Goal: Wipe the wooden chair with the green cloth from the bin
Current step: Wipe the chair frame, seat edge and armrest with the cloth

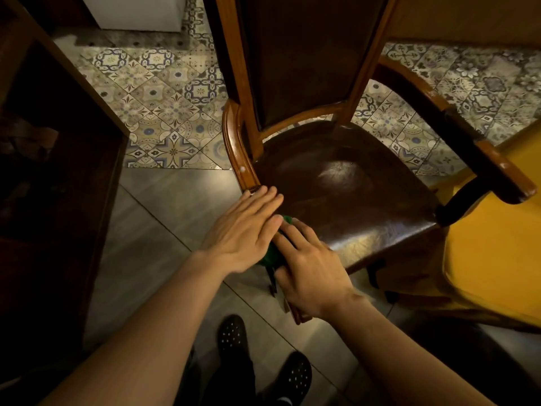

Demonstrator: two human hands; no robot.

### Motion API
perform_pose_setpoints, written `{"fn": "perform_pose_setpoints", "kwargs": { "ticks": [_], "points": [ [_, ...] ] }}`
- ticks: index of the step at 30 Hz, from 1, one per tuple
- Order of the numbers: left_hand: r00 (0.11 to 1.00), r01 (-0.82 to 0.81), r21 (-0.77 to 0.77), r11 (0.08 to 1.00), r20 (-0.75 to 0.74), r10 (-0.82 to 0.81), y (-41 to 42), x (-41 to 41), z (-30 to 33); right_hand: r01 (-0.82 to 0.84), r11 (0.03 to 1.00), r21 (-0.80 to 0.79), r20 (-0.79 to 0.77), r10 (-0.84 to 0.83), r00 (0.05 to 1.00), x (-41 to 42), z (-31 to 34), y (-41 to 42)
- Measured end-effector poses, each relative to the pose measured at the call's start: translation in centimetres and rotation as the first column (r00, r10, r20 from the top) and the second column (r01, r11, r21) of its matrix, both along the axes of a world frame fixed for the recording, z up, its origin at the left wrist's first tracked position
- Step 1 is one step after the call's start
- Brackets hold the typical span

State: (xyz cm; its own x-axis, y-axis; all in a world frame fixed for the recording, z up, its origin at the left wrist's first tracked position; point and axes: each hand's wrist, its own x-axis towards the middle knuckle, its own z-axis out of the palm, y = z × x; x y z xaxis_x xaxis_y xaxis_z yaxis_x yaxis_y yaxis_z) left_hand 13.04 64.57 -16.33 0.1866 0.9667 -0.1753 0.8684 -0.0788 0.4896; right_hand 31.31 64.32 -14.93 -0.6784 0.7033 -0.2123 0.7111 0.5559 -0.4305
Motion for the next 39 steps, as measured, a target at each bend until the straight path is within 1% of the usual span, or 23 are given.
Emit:
{"fn": "perform_pose_setpoints", "kwargs": {
  "ticks": [1, 3, 7, 10, 15, 20, 26, 39],
  "points": [
    [1.000, 0.028, -0.038, 0.999, -0.009, -0.029, 0.1, 0.4, -0.4, 0.001, 1.000, 0.008, -0.005, 0.000, 1.000, 0.1, -0.2, -0.2],
    [1.000, 0.022, -0.063, 0.998, -0.005, -0.022, 0.0, 0.9, -1.0, 0.008, 0.999, 0.031, -0.012, -0.007, 1.000, 0.3, -0.6, -0.6],
    [1.000, 0.023, -0.042, 0.999, 0.007, -0.022, -0.2, 0.6, -1.7, 0.044, 0.996, 0.080, -0.018, -0.042, 0.999, 0.0, -0.9, -1.2],
    [1.000, 0.030, -0.004, 1.000, 0.006, -0.030, -0.4, 0.4, -2.0, 0.031, 0.996, 0.089, -0.011, -0.030, 0.999, 0.3, -1.1, -1.8],
    [1.000, 0.005, 0.046, 0.999, -0.001, -0.005, -0.6, 0.9, -2.6, -0.003, 0.998, 0.056, 0.016, 0.002, 1.000, 2.2, -0.9, -3.1],
    [1.000, -0.012, 0.053, 0.998, -0.011, 0.013, -0.6, 1.3, -2.6, -0.048, 0.998, 0.028, 0.076, 0.046, 0.996, 3.6, -0.3, -4.1],
    [0.999, -0.030, 0.063, 0.998, -0.024, 0.031, -0.6, 1.7, -2.7, -0.105, 0.994, 0.014, 0.107, 0.103, 0.989, 5.3, 0.6, -5.0],
    [0.999, -0.036, 0.082, 0.996, -0.037, 0.039, -0.7, 1.9, -3.0, -0.165, 0.985, -0.047, 0.145, 0.170, 0.975, 6.5, 1.3, -4.9]
  ]
}}
